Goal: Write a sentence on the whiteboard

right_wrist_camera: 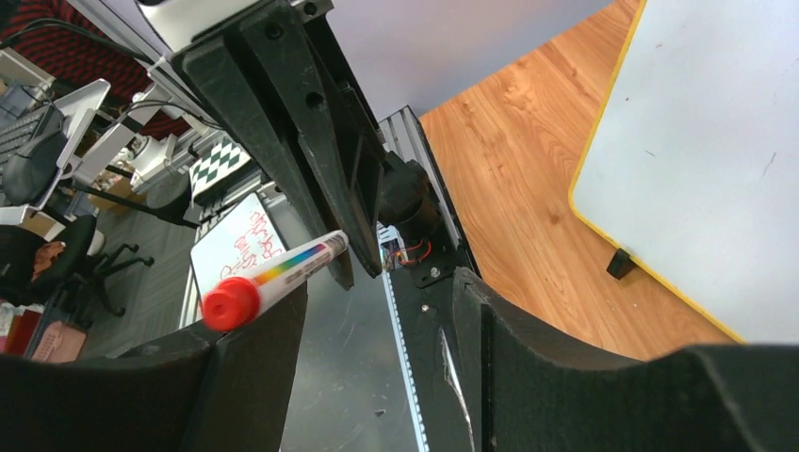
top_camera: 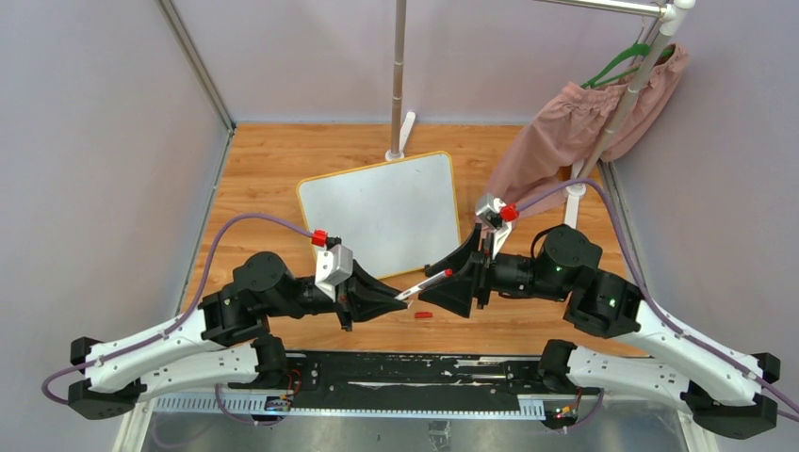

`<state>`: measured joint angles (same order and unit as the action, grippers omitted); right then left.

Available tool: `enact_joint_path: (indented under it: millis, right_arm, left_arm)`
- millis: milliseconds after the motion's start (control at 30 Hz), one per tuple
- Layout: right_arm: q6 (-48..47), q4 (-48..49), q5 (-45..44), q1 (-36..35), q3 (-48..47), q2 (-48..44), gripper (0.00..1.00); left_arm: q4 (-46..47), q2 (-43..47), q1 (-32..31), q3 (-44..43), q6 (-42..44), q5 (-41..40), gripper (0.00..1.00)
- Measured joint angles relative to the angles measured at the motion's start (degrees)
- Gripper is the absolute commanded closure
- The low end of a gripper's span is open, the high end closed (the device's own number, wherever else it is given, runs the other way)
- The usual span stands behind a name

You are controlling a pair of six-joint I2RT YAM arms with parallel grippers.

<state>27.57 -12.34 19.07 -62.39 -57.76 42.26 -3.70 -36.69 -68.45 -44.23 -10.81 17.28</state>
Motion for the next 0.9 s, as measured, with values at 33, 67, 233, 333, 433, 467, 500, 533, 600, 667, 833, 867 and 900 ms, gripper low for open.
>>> enact_joint_path:
  millis: [33, 67, 233, 333, 433, 467, 500, 533, 600, 667, 833, 867, 900]
  right_arm:
    - [0.42, 1.64, -0.02, 0.0, 0.98, 0.0, 0.38]
    - [1.01, 3.26, 0.0, 0.0, 2.05, 0.02, 0.38]
    - [2.32, 8.2, 0.44, -0.28, 3.72, 1.27, 0.42]
    - [2.78, 11.41, 0.42, -0.52, 4.46, 1.51, 0.46]
    - [3.02, 14.38, 0.31, -0.66, 5.62, 1.22, 0.49]
    - [3.08, 15.28, 0.2, -0.66, 5.99, 1.14, 0.5]
    - [3.13, 15.91, -0.02, -0.72, 6.25, 1.07, 0.53]
    - [3.13, 16.35, -0.15, -0.83, 6.36, 1.07, 0.58]
    - [3.13, 17.25, -0.44, -1.11, 6.51, 1.09, 0.64]
    - [3.34, 17.73, -0.96, -1.44, 6.64, 1.11, 0.63]
    - [3.54, 18.4, -1.22, -2.16, 6.64, 2.23, 0.54]
    - [3.54, 18.38, -1.25, -2.29, 6.64, 2.45, 0.53]
    - [3.52, 18.34, -1.27, -2.45, 6.64, 2.71, 0.53]
  left_arm:
    - [-0.11, -0.33, 0.0, -0.52, -0.09, -0.11, 1.0]
    - [-0.28, -0.59, 0.0, -0.94, -0.09, -0.26, 1.0]
    - [-1.6, -0.81, 0.0, -1.84, -0.13, -1.31, 1.0]
    - [-2.34, -0.81, 0.0, -2.1, -0.13, -1.92, 1.0]
    - [-3.02, -0.83, 0.0, -2.34, -0.28, -2.34, 1.0]
    - [-3.13, -0.83, 0.0, -2.34, -0.35, -2.4, 1.0]
    - [-3.23, -0.92, 0.0, -2.34, -0.39, -2.51, 1.0]
    - [-3.32, -0.98, 0.0, -2.34, -0.52, -2.56, 1.0]
    - [-3.43, -1.18, 0.0, -2.34, -0.74, -2.73, 1.0]
    - [-3.67, -1.36, 0.0, -2.38, -1.07, -2.95, 1.0]
    - [-4.31, -1.9, 0.0, -2.49, -1.64, -3.82, 1.0]
    - [-4.46, -1.99, 0.0, -2.56, -1.66, -4.02, 1.0]
    - [-4.66, -2.03, 0.0, -2.71, -1.68, -4.26, 1.0]
